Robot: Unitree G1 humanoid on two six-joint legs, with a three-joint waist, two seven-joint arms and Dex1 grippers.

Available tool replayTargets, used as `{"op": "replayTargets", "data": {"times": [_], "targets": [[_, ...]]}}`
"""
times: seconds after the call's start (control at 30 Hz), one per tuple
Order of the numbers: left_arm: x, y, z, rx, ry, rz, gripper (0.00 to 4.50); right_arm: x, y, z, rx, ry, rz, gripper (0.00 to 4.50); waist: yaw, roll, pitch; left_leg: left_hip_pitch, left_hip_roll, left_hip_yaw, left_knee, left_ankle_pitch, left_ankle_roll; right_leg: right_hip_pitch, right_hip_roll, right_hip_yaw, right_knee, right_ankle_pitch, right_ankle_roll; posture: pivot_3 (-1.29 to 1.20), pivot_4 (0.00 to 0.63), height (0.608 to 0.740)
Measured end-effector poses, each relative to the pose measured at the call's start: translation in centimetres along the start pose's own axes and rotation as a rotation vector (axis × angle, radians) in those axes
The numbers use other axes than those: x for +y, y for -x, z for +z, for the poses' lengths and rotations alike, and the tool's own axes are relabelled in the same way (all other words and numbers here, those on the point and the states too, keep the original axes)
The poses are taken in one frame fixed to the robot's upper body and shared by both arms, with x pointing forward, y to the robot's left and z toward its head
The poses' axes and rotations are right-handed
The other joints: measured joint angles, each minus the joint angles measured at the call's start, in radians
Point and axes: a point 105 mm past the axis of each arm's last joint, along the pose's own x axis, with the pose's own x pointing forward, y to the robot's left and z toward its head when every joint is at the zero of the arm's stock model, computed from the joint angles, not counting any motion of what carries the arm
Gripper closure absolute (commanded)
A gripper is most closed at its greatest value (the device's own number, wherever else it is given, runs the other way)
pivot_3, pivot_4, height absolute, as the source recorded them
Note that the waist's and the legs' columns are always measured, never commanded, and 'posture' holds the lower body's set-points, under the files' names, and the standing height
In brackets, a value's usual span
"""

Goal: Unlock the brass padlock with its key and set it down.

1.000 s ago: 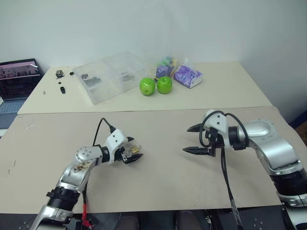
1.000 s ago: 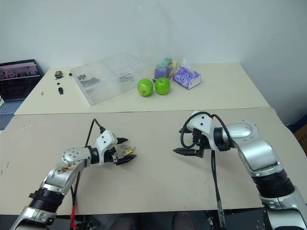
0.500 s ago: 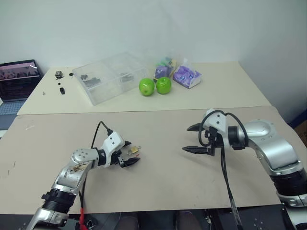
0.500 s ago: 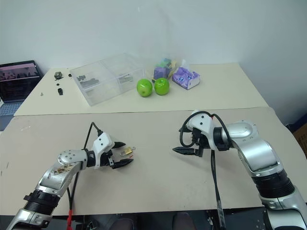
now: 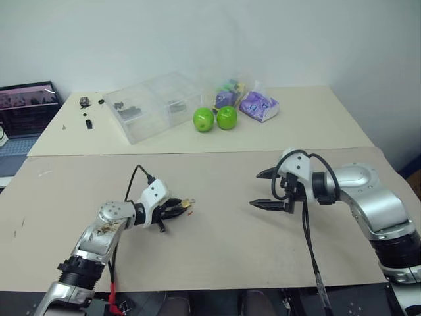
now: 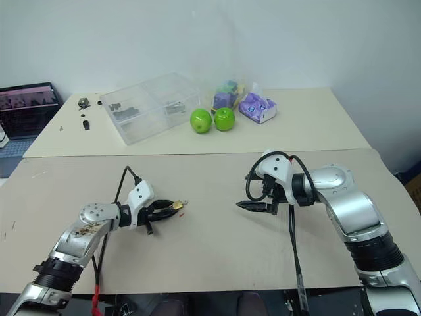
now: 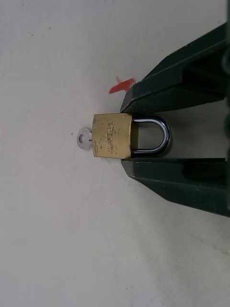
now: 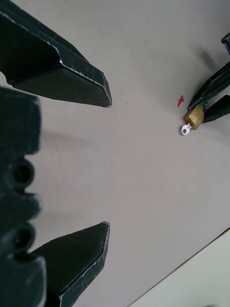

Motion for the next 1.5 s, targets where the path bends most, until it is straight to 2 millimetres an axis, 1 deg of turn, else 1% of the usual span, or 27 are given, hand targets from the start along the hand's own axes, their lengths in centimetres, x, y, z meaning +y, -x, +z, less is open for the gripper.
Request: {"op": "replayTargets", "data": {"times": [0.1, 0.2, 0.27, 0.33, 0.37, 0.4, 0.47, 0.53, 0.6, 0.67, 0.77, 0.83, 0.9, 0.97, 1.03, 1.13, 1.23, 1.37, 1.5], "targets": [[0.1, -0.3, 0.1, -0.01, -0.004, 0.0, 3.7, 0.0, 0.0, 0.0, 0.0, 0.0, 0.001, 0.0, 0.004, 0.0, 0.0, 0.0, 0.0, 0.0, 0.0, 0.0, 0.0, 0.001, 0.0, 0.0, -0.001, 0.0, 0.0, 0.0, 0.15, 0.74], [0.2, -0.6, 0.9, -0.03, -0.023, -0.025, 3.7, 0.4, 0.0, -0.1, 0.004, -0.001, 0.016, 0.0, 0.008, 0.0, 0.0, -0.001, 0.0, -0.001, 0.001, 0.0, 0.0, 0.001, 0.0, -0.001, -0.002, 0.0, 0.0, 0.0, 0.15, 0.74], [-0.2, -0.7, 2.3, -0.073, -0.049, -0.072, 3.7, 0.9, 0.1, -0.6, 0.018, -0.008, 0.045, 0.0, 0.007, 0.0, 0.0, -0.002, 0.0, -0.001, 0.001, 0.0, 0.0, 0.001, 0.0, -0.001, -0.004, 0.0, 0.0, 0.0, 0.15, 0.74], [-0.7, -0.8, 4.4, -0.119, -0.095, -0.133, 3.7, 1.7, 0.5, -1.1, 0.039, -0.013, 0.084, 0.0, 0.006, 0.0, 0.0, -0.003, 0.0, -0.001, 0.001, 0.0, 0.0, 0.001, 0.0, -0.001, -0.005, 0.0, 0.0, 0.0, 0.15, 0.74], [-0.9, -0.8, 5.4, -0.136, -0.113, -0.163, 3.7, 1.7, 0.5, -1.1, 0.04, -0.01, 0.091, 0.0, 0.004, 0.0, 0.0, -0.004, 0.0, -0.001, 0.001, 0.0, 0.0, 0.001, 0.0, -0.001, -0.006, 0.0, 0.0, 0.0, 0.15, 0.74], [-1.1, -0.7, 7.0, -0.162, -0.143, -0.202, 3.7, 1.6, 0.5, -0.9, 0.035, 0.0, 0.088, 0.0, 0.0, 0.0, 0.0, -0.004, 0.0, -0.001, 0.001, 0.0, 0.0, 0.001, 0.0, -0.001, -0.007, 0.0, 0.0, 0.0, 0.15, 0.74], [-1.4, -0.2, 8.9, -0.186, -0.174, -0.263, 3.7, 1.2, 0.7, -0.2, 0.023, 0.026, 0.074, 0.0, -0.011, 0.0, 0.0, -0.003, 0.0, 0.0, 0.0, -0.001, 0.001, 0.002, 0.0, 0.0, -0.007, 0.0, 0.0, 0.0, 0.15, 0.74], [-1.7, -0.1, 9.1, -0.184, -0.14, -0.297, 3.7, 1.2, 0.8, 0.0, 0.02, 0.035, 0.07, 0.0, -0.015, 0.0, 0.0, -0.002, 0.0, 0.0, 0.0, -0.001, 0.002, 0.002, 0.0, 0.0, -0.007, 0.0, 0.001, 0.0, 0.15, 0.74], [-2.4, 0.2, 8.7, -0.16, -0.013, -0.382, 3.7, 1.4, 1.4, 0.8, -0.004, 0.05, 0.077, 0.0, -0.018, 0.0, 0.002, -0.002, 0.0, -0.001, 0.0, -0.001, 0.003, 0.002, 0.001, 0.0, -0.006, -0.002, 0.004, 0.0, 0.15, 0.74], [-2.8, 0.4, 8.7, -0.144, 0.079, -0.436, 3.7, 1.4, 2.0, 1.6, -0.035, 0.064, 0.063, 0.0, -0.017, 0.0, 0.002, -0.002, 0.0, -0.001, 0.001, -0.002, 0.003, 0.002, 0.001, 0.0, -0.006, -0.003, 0.006, 0.0, 0.15, 0.74], [-3.6, 0.7, 9.6, -0.134, 0.196, -0.528, 3.7, 1.3, 2.8, 3.0, -0.089, 0.084, 0.039, 0.0, -0.016, 0.0, 0.002, -0.002, 0.0, -0.001, 0.001, -0.002, 0.003, 0.003, 0.001, 0.0, -0.006, -0.004, 0.007, 0.0, 0.15, 0.74], [-3.9, 0.7, 10.1, -0.127, 0.257, -0.568, 3.7, 1.6, 2.8, 3.5, -0.098, 0.1, 0.033, 0.0, -0.014, 0.0, 0.002, -0.002, 0.0, -0.002, 0.001, -0.002, 0.003, 0.003, 0.001, -0.001, -0.006, -0.004, 0.007, 0.0, 0.15, 0.74], [-4.2, 0.5, 10.6, -0.13, 0.282, -0.591, 3.7, 2.0, 2.6, 3.4, -0.099, 0.104, 0.03, 0.0, -0.01, 0.0, 0.002, -0.002, 0.0, -0.002, 0.001, -0.002, 0.003, 0.003, 0.001, -0.001, -0.006, -0.004, 0.007, 0.0, 0.15, 0.74], [-4.3, 0.1, 11.7, -0.141, 0.31, -0.62, 3.7, 2.7, 2.0, 3.2, -0.095, 0.1, 0.045, 0.0, -0.006, -0.001, 0.003, -0.002, 0.0, -0.002, 0.002, -0.002, 0.003, 0.003, 0.001, -0.001, -0.006, -0.004, 0.007, 0.0, 0.15, 0.74], [-4.4, -0.1, 12.5, -0.144, 0.328, -0.636, 3.7, 3.3, 1.3, 2.8, -0.079, 0.102, 0.062, 0.0, -0.006, -0.001, 0.003, -0.002, 0.0, -0.002, 0.002, -0.002, 0.003, 0.003, 0.001, 0.0, -0.006, -0.003, 0.006, 0.0, 0.15, 0.74], [-4.8, -0.4, 13.0, -0.138, 0.355, -0.665, 3.7, 3.8, 0.5, 2.4, -0.068, 0.118, 0.076, 0.0, -0.008, -0.001, 0.003, -0.002, 0.0, -0.001, 0.002, -0.002, 0.003, 0.003, 0.001, 0.0, -0.007, -0.003, 0.005, 0.0, 0.15, 0.74], [-5.1, -0.5, 13.1, -0.131, 0.378, -0.681, 3.7, 4.0, 0.1, 2.3, -0.066, 0.134, 0.089, 0.0, -0.01, -0.001, 0.003, -0.002, 0.0, -0.001, 0.001, -0.002, 0.003, 0.003, 0.001, 0.0, -0.007, -0.002, 0.004, 0.0, 0.15, 0.74], [-5.2, -0.5, 12.9, -0.118, 0.396, -0.676, 3.7, 3.8, 0.1, 2.7, -0.076, 0.154, 0.083, 0.0, -0.007, -0.001, 0.003, -0.002, 0.0, -0.001, 0.001, -0.001, 0.003, 0.003, 0.001, 0.0, -0.011, -0.002, 0.003, 0.0, 0.15, 0.74], [-5.1, -0.4, 12.7, -0.105, 0.411, -0.67, 3.7, 3.4, 0.2, 2.9, -0.08, 0.16, 0.077, 0.0, -0.006, -0.001, 0.003, -0.002, 0.0, -0.002, 0.001, -0.002, 0.003, 0.003, 0.001, 0.0, -0.012, 0.0, 0.001, 0.0, 0.15, 0.74]]}}
